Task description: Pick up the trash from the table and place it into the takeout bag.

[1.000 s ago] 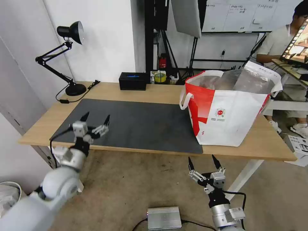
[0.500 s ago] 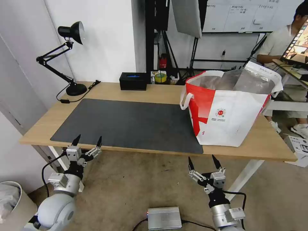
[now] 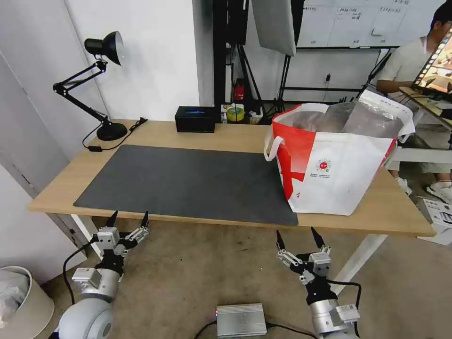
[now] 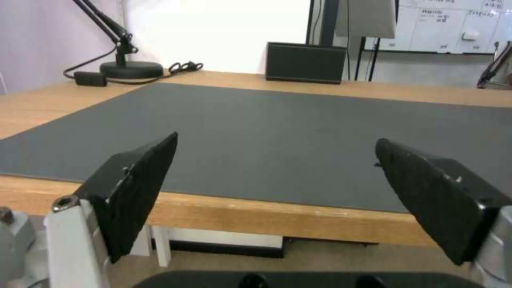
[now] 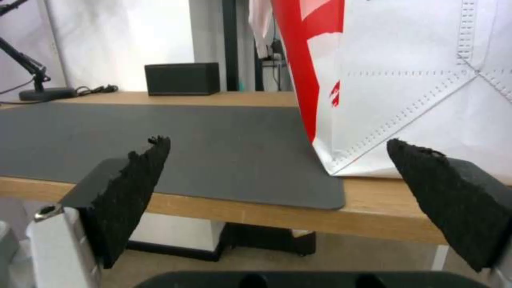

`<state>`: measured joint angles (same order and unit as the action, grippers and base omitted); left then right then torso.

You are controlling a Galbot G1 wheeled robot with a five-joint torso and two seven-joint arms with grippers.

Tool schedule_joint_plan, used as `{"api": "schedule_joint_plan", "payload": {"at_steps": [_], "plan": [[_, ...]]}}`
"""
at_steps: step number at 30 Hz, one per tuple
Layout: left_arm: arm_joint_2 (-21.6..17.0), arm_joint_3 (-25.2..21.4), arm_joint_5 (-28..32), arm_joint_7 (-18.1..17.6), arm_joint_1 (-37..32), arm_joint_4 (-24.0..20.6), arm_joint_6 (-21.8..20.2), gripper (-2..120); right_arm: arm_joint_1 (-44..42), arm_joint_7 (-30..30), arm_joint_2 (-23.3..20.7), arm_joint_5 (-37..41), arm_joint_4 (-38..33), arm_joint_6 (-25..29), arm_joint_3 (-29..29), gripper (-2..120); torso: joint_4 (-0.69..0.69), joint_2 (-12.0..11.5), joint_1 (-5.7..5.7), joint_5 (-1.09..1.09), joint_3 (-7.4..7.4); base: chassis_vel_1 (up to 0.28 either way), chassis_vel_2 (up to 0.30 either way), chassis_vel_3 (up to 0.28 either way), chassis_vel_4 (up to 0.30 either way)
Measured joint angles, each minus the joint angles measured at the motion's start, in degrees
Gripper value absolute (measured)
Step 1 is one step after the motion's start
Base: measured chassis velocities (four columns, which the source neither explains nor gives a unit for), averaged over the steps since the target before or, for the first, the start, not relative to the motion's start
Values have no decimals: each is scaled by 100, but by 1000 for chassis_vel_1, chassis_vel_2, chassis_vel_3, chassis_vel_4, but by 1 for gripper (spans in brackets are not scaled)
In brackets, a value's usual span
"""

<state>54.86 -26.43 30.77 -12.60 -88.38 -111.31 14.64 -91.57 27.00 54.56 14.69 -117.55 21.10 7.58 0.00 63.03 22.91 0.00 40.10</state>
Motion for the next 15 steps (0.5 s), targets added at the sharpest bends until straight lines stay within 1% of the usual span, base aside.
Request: {"api": "schedule_joint_plan", "payload": {"at_steps": [15], "plan": [[-9, 11, 7, 5, 16, 0, 0, 100, 0, 0, 0, 0, 0, 0, 0, 100, 0, 0, 0, 0, 0, 0, 0, 0, 0]]}}
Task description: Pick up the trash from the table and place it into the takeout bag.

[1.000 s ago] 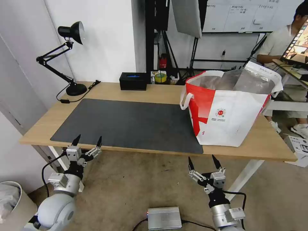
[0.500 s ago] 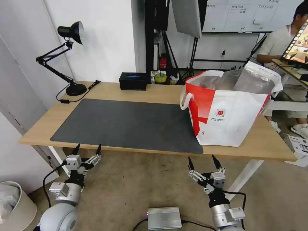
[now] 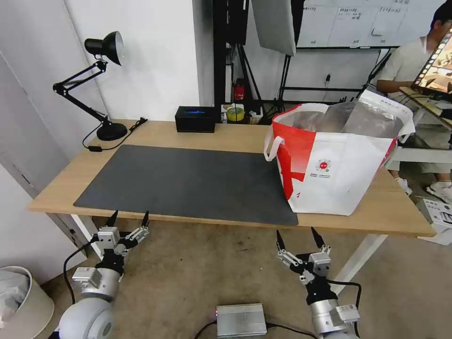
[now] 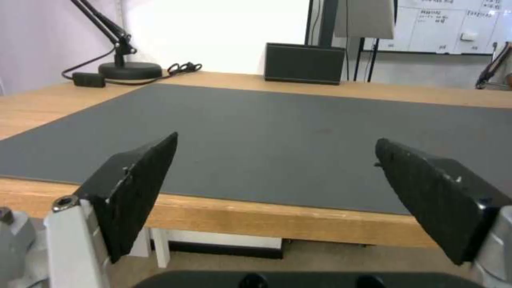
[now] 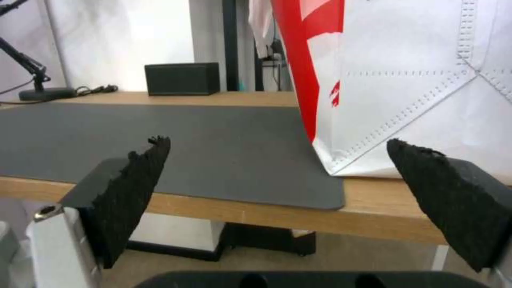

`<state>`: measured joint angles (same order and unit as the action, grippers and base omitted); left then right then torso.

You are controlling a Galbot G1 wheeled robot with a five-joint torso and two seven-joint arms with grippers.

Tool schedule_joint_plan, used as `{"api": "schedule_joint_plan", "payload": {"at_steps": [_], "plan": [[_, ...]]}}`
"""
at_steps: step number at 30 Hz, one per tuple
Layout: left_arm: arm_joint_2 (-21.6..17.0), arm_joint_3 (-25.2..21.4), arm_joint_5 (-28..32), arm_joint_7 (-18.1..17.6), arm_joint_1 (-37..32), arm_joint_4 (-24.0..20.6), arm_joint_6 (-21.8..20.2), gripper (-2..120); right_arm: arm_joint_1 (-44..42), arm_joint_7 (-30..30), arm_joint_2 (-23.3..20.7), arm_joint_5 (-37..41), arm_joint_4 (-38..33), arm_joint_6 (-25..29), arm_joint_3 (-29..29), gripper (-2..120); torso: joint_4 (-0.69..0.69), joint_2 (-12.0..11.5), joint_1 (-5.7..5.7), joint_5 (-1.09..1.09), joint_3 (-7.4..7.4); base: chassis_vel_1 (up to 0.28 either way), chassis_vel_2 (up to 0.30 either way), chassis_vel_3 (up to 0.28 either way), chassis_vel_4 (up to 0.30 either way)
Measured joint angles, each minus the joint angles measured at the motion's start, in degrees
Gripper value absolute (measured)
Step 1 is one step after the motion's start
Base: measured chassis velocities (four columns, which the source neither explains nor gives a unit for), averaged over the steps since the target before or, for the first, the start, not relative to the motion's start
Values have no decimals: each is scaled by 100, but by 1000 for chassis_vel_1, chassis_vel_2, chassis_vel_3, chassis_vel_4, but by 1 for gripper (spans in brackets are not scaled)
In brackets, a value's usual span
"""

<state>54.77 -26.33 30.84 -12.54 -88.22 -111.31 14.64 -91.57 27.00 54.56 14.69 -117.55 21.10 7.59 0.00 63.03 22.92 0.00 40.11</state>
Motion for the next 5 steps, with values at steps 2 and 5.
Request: {"api": "schedule_joint_plan", "payload": {"at_steps": [2, 5], "plan": [[-1, 1, 0, 0, 0, 0, 0, 100, 0, 0, 0, 0, 0, 0, 0, 100, 0, 0, 0, 0, 0, 0, 0, 0, 0], [-2, 2, 2, 0, 2, 0, 0, 100, 0, 0, 0, 0, 0, 0, 0, 100, 0, 0, 0, 0, 0, 0, 0, 0, 0]]}}
